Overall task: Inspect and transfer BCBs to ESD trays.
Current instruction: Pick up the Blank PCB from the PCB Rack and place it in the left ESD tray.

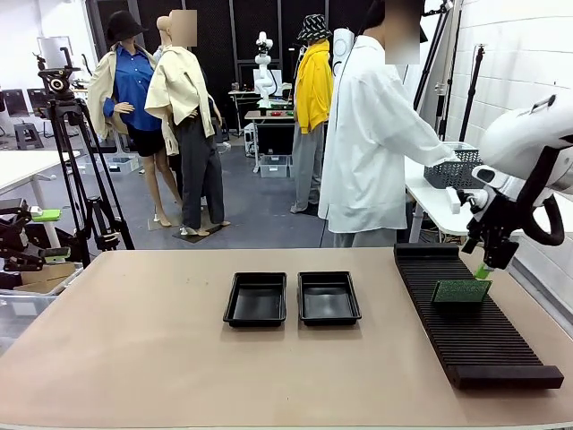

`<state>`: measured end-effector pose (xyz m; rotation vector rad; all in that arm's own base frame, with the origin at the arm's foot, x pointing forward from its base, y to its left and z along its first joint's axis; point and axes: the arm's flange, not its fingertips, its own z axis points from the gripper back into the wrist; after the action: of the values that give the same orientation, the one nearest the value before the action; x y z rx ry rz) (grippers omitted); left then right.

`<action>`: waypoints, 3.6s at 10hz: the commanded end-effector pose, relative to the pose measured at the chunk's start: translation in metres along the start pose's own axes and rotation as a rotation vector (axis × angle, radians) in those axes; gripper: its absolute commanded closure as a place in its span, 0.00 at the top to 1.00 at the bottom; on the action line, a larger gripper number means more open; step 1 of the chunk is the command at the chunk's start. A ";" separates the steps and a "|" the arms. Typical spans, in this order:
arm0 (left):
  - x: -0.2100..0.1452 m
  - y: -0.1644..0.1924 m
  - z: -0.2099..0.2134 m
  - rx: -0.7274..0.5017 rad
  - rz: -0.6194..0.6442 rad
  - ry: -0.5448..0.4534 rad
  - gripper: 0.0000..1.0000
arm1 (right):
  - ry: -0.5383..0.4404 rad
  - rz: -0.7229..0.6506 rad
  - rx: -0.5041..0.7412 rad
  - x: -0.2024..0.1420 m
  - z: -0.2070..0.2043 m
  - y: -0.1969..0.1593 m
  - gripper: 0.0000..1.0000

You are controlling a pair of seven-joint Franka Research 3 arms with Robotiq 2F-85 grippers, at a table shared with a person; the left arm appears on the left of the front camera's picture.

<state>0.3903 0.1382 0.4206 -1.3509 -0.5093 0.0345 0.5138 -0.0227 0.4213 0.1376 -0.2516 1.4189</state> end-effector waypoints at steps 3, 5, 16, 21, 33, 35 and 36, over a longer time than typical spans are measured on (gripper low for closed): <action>-0.001 -0.003 0.001 -0.015 0.017 -0.004 1.00 | 0.087 0.002 0.022 0.010 -0.019 -0.015 1.00; -0.001 -0.003 0.001 -0.015 0.017 -0.004 1.00 | 0.101 0.021 0.060 0.010 -0.030 -0.026 1.00; -0.001 -0.003 0.001 -0.015 0.017 -0.004 1.00 | 0.185 -0.011 0.141 0.020 -0.063 -0.045 0.96; -0.001 -0.003 0.001 -0.015 0.017 -0.004 1.00 | 0.193 -0.013 0.145 0.021 -0.062 -0.047 0.39; -0.001 -0.003 0.001 -0.015 0.017 -0.004 1.00 | 0.188 -0.013 0.163 0.020 -0.060 -0.049 0.00; -0.001 -0.003 0.001 -0.015 0.017 -0.004 1.00 | 0.182 -0.024 0.150 0.021 -0.052 -0.049 0.00; -0.001 -0.003 0.001 -0.015 0.017 -0.004 1.00 | 0.166 0.016 0.150 0.026 -0.036 -0.045 0.00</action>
<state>0.3903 0.1381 0.4205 -1.3510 -0.5089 0.0344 0.5669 0.0047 0.3777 0.1306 -0.0320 1.4485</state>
